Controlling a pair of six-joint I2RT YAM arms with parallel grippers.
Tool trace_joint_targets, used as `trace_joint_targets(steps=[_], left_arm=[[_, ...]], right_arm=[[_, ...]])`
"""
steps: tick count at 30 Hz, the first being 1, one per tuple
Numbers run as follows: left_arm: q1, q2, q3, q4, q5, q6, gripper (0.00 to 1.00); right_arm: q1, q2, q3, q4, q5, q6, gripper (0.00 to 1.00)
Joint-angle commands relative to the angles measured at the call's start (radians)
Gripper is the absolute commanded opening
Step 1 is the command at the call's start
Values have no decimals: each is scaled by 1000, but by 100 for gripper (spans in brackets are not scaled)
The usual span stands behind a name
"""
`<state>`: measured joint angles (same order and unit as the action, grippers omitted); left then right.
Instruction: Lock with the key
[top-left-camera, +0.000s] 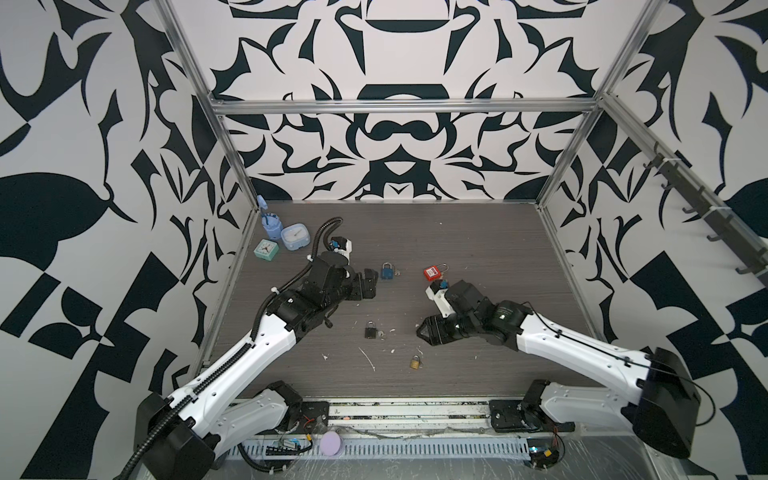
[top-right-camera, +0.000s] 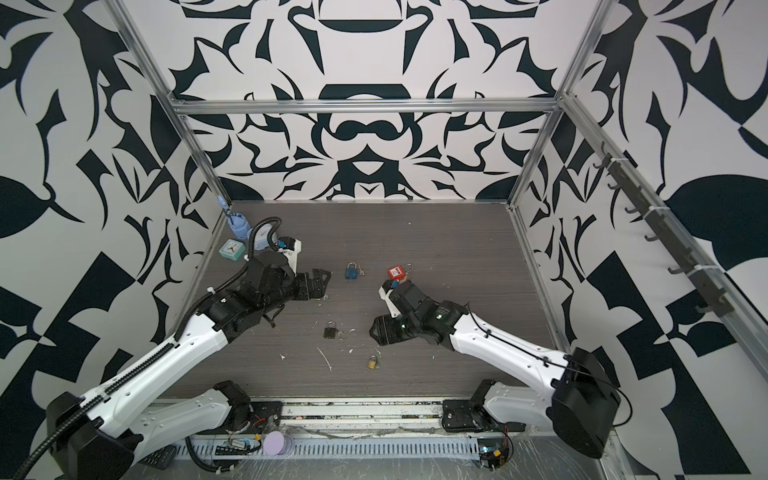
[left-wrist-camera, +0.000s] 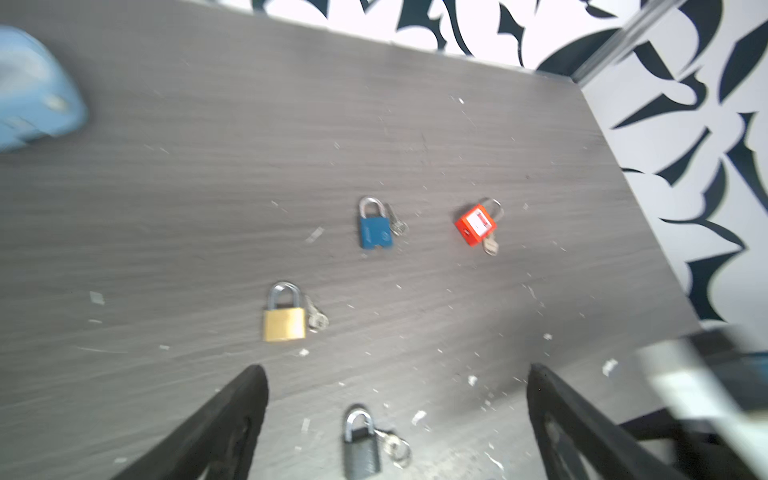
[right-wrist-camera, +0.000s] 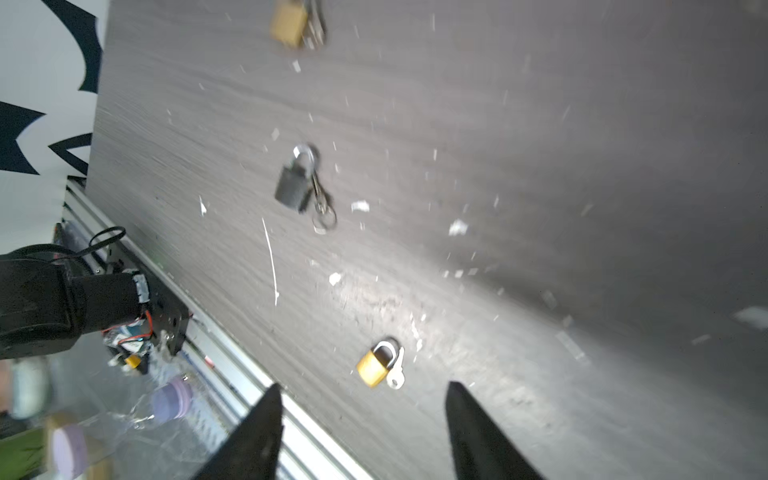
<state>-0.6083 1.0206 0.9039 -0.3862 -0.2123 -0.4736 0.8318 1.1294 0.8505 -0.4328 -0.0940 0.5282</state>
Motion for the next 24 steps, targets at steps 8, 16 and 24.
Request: trace_joint_targets(steps=[8,16,24], left_arm=[[287,-83,-21,160,-329,165,99],[439,-48,-336,400,-530,193,99],[444,100,-536,721,-520,218,99]], right_arm=[[-143,-93,-7,415,767,-449,100],[-548,-71,-213,450,1067,-250,100],[-558,-42,-603,992,1066,-274,100]])
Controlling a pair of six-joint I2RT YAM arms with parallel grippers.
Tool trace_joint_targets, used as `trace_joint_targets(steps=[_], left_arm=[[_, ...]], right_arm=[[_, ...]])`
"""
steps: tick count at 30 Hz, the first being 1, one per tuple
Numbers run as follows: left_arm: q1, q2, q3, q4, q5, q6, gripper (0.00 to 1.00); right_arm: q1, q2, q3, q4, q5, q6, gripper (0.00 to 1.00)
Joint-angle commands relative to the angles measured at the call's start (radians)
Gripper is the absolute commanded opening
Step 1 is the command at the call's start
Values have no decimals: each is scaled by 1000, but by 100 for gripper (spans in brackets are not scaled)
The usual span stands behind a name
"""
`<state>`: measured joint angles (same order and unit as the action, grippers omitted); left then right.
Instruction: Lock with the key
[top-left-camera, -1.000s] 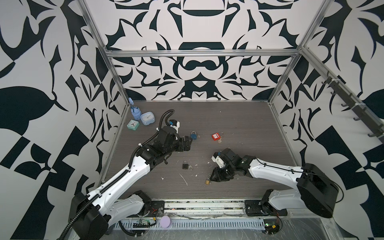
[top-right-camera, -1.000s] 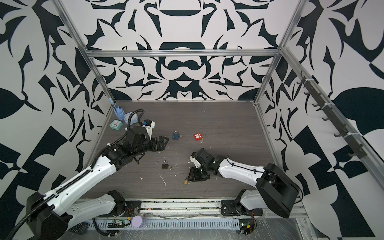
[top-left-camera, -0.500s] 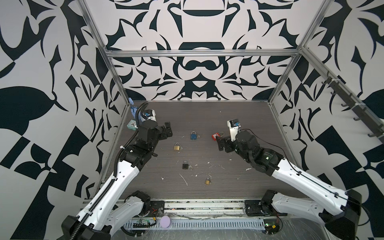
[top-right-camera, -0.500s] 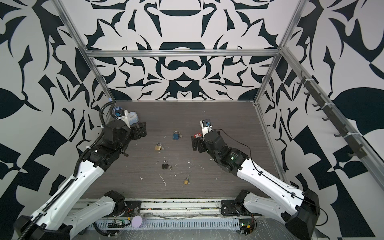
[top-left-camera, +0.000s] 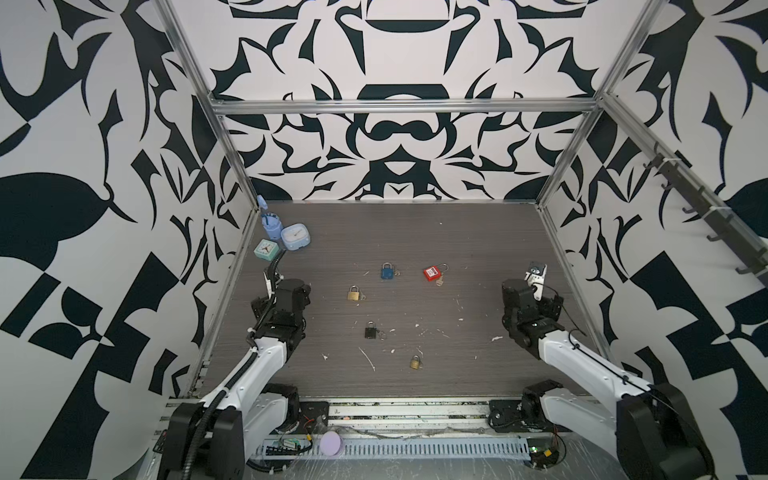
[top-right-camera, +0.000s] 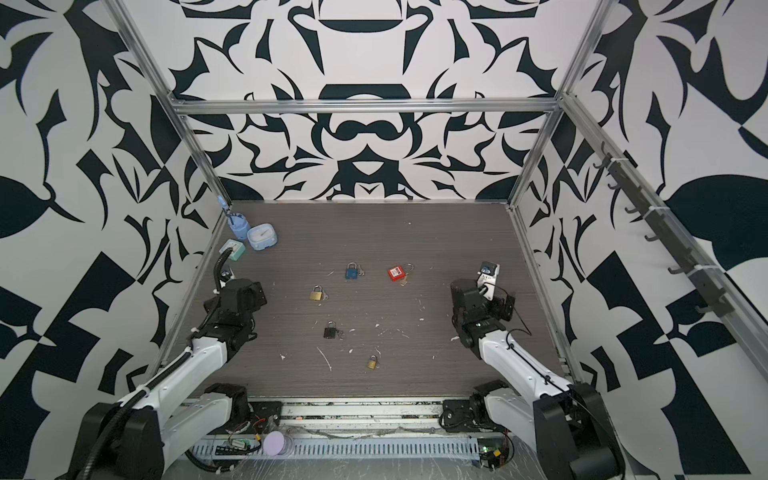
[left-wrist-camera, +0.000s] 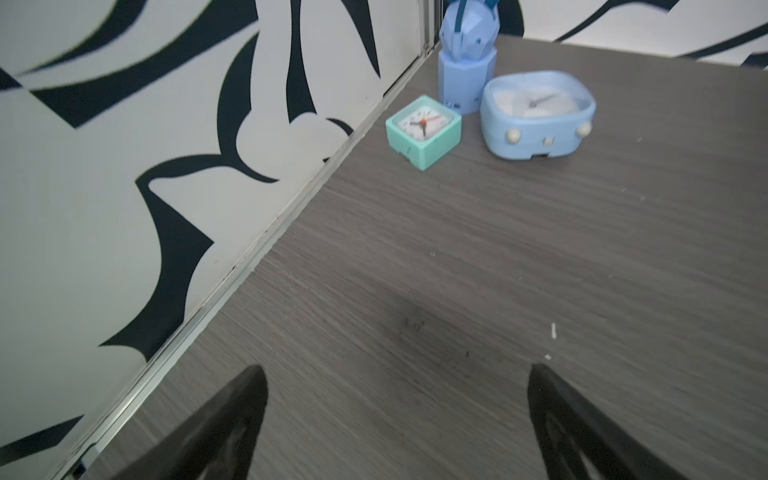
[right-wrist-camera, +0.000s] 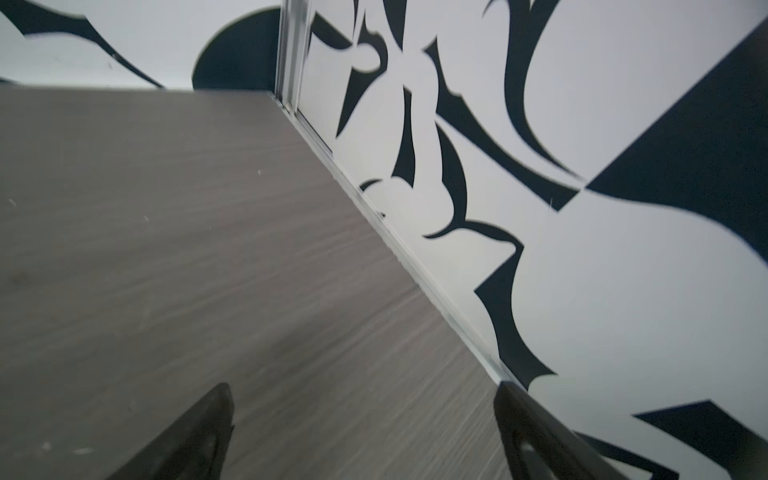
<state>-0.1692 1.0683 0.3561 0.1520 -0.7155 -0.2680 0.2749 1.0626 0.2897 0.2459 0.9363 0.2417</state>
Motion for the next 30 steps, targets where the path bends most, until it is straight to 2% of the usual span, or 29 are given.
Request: trace_joint_targets(steps=[1,4,7,10,12,14,15,17,19,21,30], left_arm=[[4,93,8,238,2,49,99],[5,198,-8,466,74,158,99],[11,304,15,572,218,241,99],[34,399,21,659,316,229,99],[43,450,29,721,373,266,99],[51,452,10,723,488,279,99],[57,467,2,743,540,289,99],[80,484,11,752,607,299,99],[103,484,27,721,655,291,99],[134,487,39,698,717,276,99],[140,489,23,743,715,267,99]], right_arm=[[-3,68,-57,379,23,13,100],[-6,203,-8,453,0,-41,100],[-16,319,54,537,-111,-151,100],[-45,423,55,676,-346,-251,100],[-79,469,48,725,-461,-261,100],[-141,490,43,719,-615,-229,100],[-150,515,41,764,-636,-240,100],[-173,482,63,658,-698,-225,100],[-188,496,52,706,-725,-222,100],[-189,487,62,669,-725,-222,100],[-189,488,60,672,-709,-222,99]])
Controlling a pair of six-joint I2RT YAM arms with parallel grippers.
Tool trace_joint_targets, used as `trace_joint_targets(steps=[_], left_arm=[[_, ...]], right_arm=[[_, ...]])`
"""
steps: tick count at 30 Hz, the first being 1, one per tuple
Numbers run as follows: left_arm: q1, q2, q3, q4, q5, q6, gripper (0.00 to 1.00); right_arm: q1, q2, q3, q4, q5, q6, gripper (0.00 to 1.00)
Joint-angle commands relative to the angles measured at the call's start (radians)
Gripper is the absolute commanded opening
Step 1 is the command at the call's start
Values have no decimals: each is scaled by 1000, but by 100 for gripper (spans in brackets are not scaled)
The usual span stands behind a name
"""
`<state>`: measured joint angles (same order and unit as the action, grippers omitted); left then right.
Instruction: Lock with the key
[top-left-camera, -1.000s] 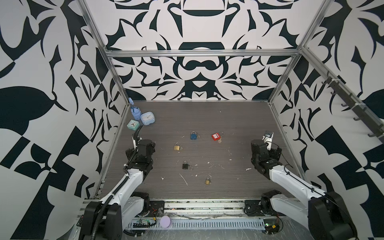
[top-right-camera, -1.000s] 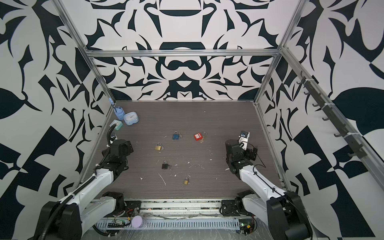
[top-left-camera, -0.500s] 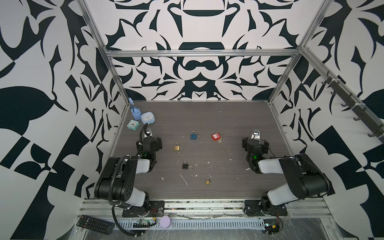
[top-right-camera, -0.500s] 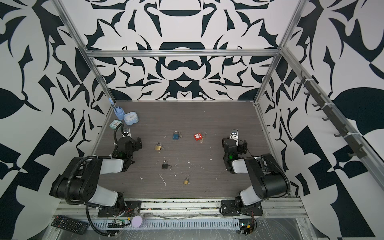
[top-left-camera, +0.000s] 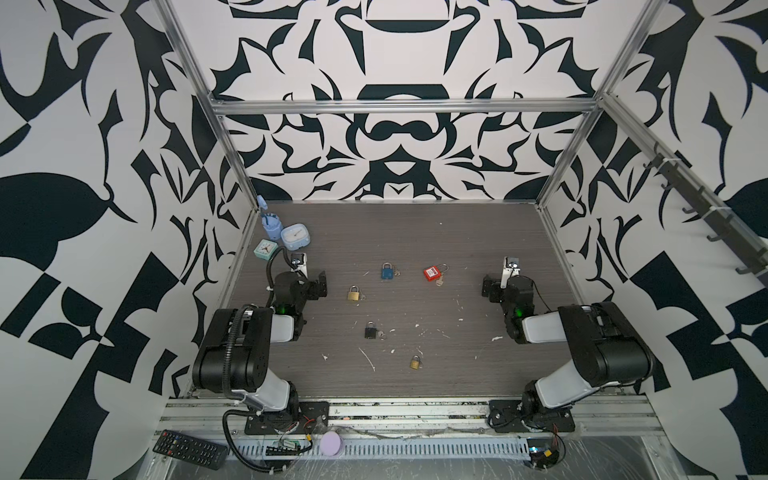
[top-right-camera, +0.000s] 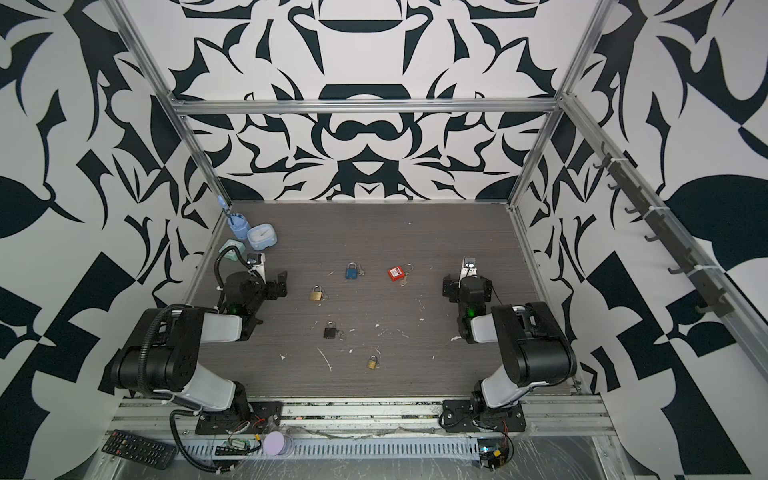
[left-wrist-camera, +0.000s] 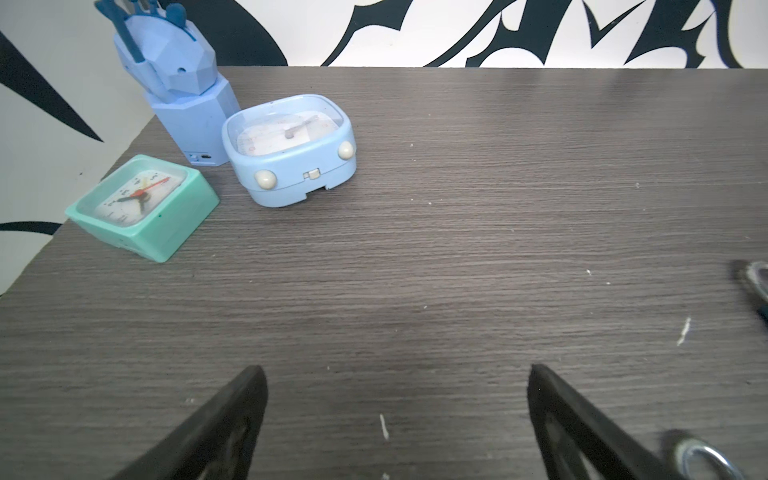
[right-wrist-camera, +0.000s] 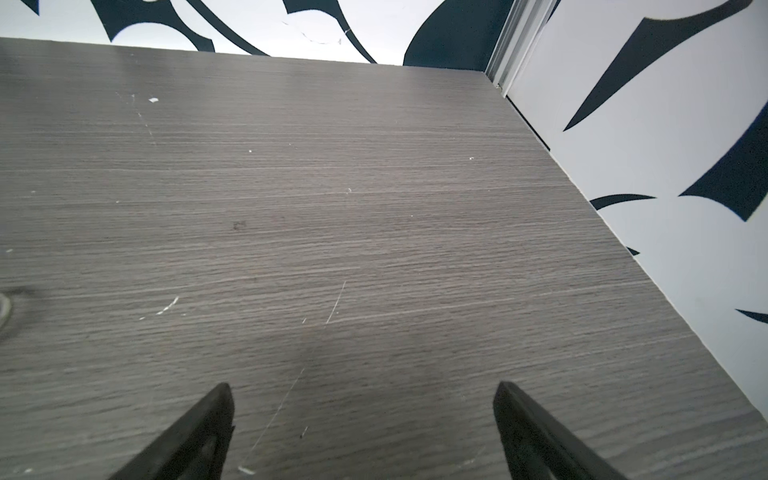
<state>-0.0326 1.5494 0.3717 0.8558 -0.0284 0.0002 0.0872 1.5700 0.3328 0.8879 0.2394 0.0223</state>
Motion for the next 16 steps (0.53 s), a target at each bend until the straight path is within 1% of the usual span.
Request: trace_joint_targets(steps=[1,16], left_arm=[[2,9,7,40,28,-2,99],[14,23,30,12,50,-8,99]], right_arm=[[-1,-19,16,30,-12,-2,100],[-1,-19,16,31,-12,-2,100]])
